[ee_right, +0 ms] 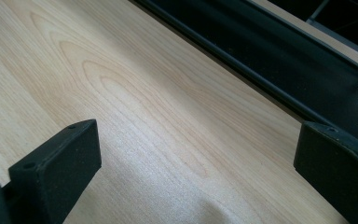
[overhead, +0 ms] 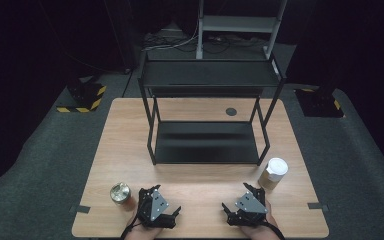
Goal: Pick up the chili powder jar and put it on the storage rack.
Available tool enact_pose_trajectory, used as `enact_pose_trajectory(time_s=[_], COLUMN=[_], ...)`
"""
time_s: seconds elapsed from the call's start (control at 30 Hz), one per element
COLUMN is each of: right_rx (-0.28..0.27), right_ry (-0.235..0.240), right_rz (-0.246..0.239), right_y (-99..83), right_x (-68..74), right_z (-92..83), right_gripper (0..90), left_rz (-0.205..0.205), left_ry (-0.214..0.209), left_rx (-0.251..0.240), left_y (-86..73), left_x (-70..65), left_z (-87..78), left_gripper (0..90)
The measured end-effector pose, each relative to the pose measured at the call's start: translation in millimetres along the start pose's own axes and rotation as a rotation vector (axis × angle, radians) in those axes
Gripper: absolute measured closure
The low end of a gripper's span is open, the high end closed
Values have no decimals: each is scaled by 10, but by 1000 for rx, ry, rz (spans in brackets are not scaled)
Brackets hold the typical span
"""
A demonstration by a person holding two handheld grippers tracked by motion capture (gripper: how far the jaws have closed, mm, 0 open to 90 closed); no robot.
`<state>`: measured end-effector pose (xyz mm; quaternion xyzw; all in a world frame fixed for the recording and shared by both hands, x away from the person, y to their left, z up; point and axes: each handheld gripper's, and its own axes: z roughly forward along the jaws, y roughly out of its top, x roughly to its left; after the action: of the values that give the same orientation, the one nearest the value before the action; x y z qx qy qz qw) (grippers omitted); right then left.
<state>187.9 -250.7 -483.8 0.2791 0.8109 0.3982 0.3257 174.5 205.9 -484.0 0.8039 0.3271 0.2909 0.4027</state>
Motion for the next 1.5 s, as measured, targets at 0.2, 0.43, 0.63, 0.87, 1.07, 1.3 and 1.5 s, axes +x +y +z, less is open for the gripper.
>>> enact_pose_trajectory(time_s=[0.2, 0.43, 0.63, 0.87, 1.07, 1.3, 1.5], right_rx=[-17, -34, -33, -33, -23, -27, -19], right_ry=[22, 18, 28, 17, 14, 6, 9], right_rz=[16, 31, 64, 91, 69, 87, 69], right_y=[-33, -65, -68, -72, -49, -59, -42], right_x=[-59, -63, -110, -114, -89, -81, -72], right_z=[-13, -26, -23, -25, -16, -29, -20], right_gripper=[0, 0, 0, 0, 0, 0, 0], left_rz=[-54, -35, -28, -39, -47, -74, -66], left_ry=[-18, -14, -12, -22, -22, -38, -41], left_rx=[9, -7, -28, -45, -44, -64, -81], left_y=[13, -14, -52, -85, -84, -125, -127], left_x=[87, 59, 50, 73, 81, 132, 120], left_z=[16, -1, -23, -36, -37, -54, -81], left_gripper=[7, 7, 7, 7, 7, 4, 4])
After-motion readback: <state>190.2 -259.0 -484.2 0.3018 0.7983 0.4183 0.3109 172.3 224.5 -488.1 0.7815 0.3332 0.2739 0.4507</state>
